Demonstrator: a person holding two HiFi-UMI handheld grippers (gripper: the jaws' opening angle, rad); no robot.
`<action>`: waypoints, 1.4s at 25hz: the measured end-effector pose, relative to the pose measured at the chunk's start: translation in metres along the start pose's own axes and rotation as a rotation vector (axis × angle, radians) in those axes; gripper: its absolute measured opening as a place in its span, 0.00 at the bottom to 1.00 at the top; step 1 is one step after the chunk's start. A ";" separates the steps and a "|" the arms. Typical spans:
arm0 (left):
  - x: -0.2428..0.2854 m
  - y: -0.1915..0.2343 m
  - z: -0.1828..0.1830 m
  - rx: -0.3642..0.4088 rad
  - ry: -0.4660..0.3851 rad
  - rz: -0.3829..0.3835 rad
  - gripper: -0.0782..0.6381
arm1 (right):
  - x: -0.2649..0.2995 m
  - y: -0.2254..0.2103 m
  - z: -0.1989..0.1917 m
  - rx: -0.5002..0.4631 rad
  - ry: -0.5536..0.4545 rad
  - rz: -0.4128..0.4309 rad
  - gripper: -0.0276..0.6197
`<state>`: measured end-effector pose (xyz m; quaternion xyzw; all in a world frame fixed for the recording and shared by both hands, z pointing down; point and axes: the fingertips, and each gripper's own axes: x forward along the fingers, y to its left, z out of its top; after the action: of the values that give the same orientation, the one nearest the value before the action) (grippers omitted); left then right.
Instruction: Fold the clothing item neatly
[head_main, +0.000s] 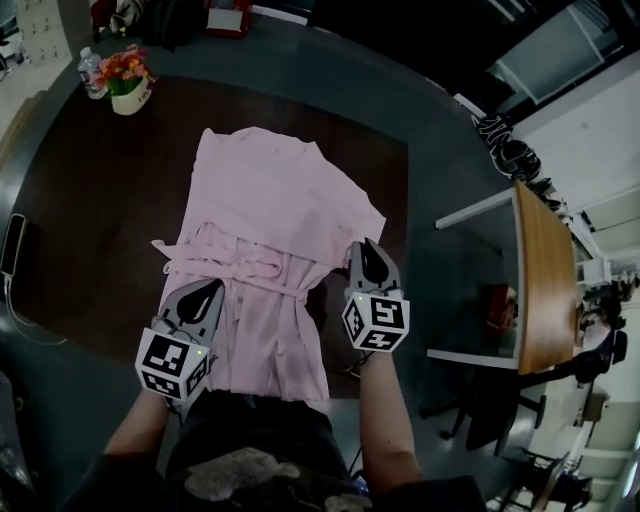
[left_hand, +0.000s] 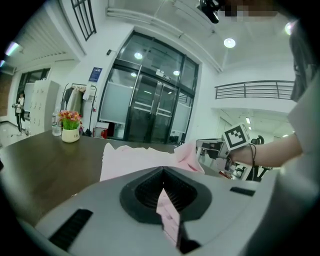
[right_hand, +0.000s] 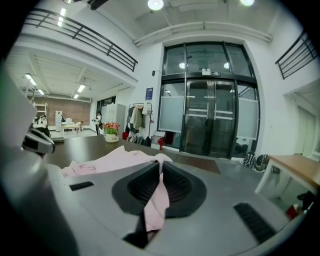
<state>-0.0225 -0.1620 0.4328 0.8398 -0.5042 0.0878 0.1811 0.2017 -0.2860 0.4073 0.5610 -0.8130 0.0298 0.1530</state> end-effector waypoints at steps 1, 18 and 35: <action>0.001 0.001 0.000 0.008 0.001 0.004 0.12 | -0.003 0.000 -0.001 -0.009 0.001 -0.004 0.06; -0.011 0.030 0.039 0.072 -0.043 0.130 0.12 | 0.002 0.009 0.038 0.111 -0.081 -0.004 0.06; -0.030 0.173 0.051 0.123 -0.004 0.000 0.12 | 0.091 0.170 0.095 -0.027 -0.074 -0.077 0.06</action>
<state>-0.1904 -0.2313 0.4130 0.8495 -0.4983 0.1169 0.1280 -0.0051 -0.3260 0.3640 0.5904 -0.7963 -0.0081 0.1315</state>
